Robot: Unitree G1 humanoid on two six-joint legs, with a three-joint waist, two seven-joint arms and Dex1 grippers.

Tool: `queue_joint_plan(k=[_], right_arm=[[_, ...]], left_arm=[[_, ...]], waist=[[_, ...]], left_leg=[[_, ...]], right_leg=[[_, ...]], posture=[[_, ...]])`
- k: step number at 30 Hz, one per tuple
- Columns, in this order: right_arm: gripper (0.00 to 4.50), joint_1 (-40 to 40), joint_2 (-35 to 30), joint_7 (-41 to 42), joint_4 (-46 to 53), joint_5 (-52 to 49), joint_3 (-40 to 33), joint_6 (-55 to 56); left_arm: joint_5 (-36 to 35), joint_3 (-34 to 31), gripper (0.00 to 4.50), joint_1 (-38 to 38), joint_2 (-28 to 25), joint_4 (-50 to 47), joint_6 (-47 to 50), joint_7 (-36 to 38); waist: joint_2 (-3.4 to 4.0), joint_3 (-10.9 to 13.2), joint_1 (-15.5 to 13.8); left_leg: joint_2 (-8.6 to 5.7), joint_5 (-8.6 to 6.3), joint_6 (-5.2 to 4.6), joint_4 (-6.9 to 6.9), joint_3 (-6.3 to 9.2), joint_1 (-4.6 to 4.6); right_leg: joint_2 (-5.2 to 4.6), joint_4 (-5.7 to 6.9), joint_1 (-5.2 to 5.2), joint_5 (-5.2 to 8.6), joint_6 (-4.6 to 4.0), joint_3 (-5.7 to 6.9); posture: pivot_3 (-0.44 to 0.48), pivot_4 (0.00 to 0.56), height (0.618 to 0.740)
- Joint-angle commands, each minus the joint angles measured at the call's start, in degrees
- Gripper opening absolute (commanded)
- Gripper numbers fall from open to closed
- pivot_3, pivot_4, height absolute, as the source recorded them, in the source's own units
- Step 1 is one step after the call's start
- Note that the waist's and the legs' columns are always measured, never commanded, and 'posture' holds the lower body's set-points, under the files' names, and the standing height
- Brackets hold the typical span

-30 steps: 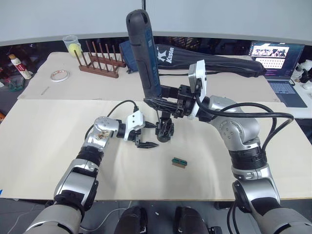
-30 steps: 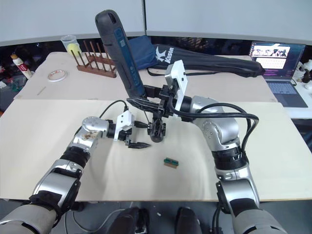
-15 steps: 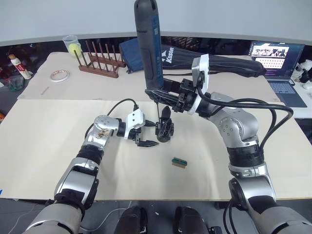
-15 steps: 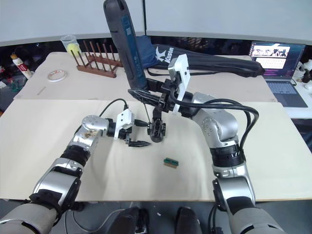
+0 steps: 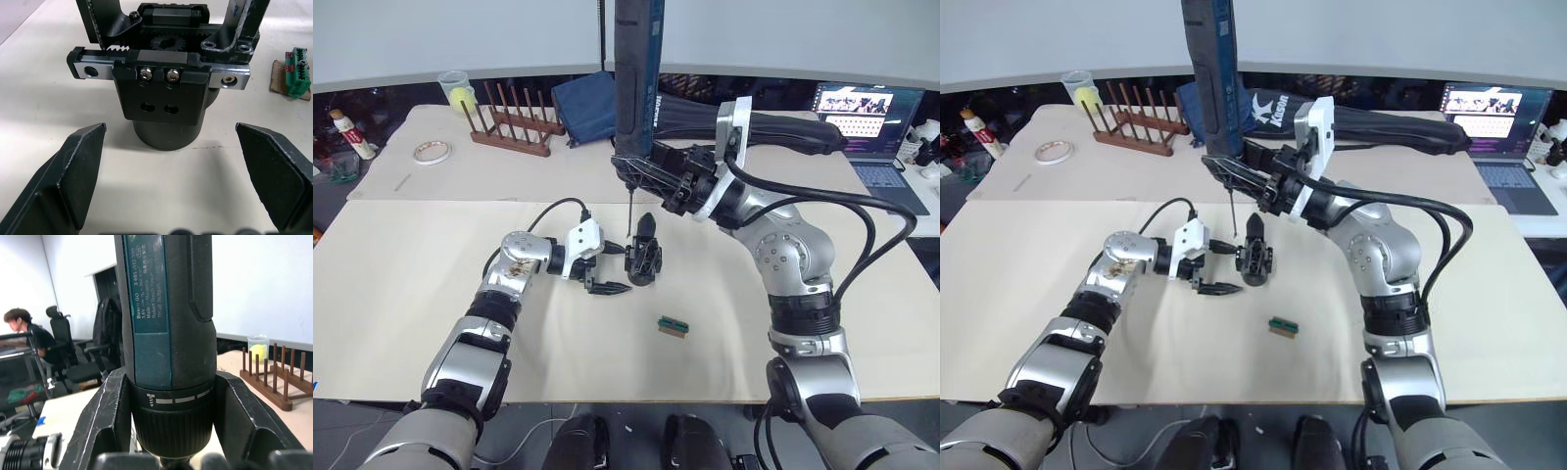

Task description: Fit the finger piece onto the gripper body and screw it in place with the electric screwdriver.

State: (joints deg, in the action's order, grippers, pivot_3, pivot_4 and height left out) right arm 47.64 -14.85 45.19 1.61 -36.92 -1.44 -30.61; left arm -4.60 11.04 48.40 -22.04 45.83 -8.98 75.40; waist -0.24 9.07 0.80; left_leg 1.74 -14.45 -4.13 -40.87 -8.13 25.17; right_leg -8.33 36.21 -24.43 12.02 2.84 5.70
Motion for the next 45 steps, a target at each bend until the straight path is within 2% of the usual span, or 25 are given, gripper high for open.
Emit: queue_joint_plan(k=[1,17,45], right_arm=[[1.95,0.3,-0.7,0.0,3.9,-1.5,-1.5,0.1],[1.95,-0.6,-3.9,4.0,3.1,2.2,3.7,-0.4],[1.95,-0.8,-3.8,5.2,2.7,3.7,3.9,-0.2]], left_arm=[[-0.3,-0.9,4.5,0.7,-0.4,-1.2,-1.1,0.2],[-0.1,-0.5,4.5,0.2,-0.1,-1.4,-2.0,0.0],[-0.2,-0.5,4.5,-0.2,0.2,-2.2,-1.7,-0.2]], waist=[[0.0,0.0,0.0],[0.0,0.0,0.0],[0.0,0.0,0.0]], left_leg=[[0.0,0.0,0.0,0.0,0.0,0.0],[0.0,0.0,0.0,0.0,-0.01,0.01],[0.01,0.0,0.0,0.0,0.0,0.01]], right_leg=[[0.0,0.0,0.0,0.0,0.0,0.0],[0.0,-0.01,-0.03,0.0,0.0,-0.01],[0.0,-0.01,-0.03,0.0,0.0,-0.01]], posture=[[0.0,0.15,0.73],[0.0,0.15,0.73],[0.0,0.15,0.73]])
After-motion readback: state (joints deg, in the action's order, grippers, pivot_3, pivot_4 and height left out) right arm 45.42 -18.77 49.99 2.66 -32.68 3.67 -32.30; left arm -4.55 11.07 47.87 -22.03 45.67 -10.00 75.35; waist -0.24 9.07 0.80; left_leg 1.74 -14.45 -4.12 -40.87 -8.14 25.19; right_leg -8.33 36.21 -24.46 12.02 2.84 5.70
